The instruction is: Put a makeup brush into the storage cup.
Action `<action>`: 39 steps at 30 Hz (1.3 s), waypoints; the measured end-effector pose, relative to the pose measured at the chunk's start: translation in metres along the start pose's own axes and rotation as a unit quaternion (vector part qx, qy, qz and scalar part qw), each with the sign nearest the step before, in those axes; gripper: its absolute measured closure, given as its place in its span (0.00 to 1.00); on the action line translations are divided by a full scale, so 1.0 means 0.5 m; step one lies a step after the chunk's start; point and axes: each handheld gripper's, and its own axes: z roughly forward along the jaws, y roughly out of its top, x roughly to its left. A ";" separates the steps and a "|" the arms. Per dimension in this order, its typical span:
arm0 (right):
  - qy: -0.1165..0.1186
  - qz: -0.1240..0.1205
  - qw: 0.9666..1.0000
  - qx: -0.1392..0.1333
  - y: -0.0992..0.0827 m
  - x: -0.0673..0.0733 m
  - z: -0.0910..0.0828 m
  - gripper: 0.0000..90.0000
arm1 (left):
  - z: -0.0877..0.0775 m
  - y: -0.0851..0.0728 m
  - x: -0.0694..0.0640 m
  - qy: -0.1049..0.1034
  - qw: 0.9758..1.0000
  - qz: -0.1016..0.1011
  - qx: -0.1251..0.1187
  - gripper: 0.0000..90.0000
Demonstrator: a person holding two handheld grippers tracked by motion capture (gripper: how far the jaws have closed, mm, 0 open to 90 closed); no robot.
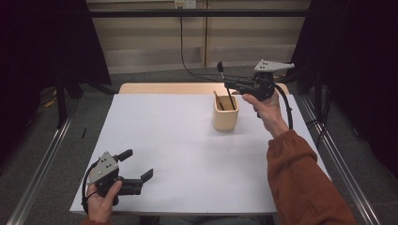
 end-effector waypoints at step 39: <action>-0.045 0.001 0.999 0.000 -0.008 -0.056 0.068 0.95 | 0.002 0.001 -0.001 -0.002 1.000 0.008 0.006 0.01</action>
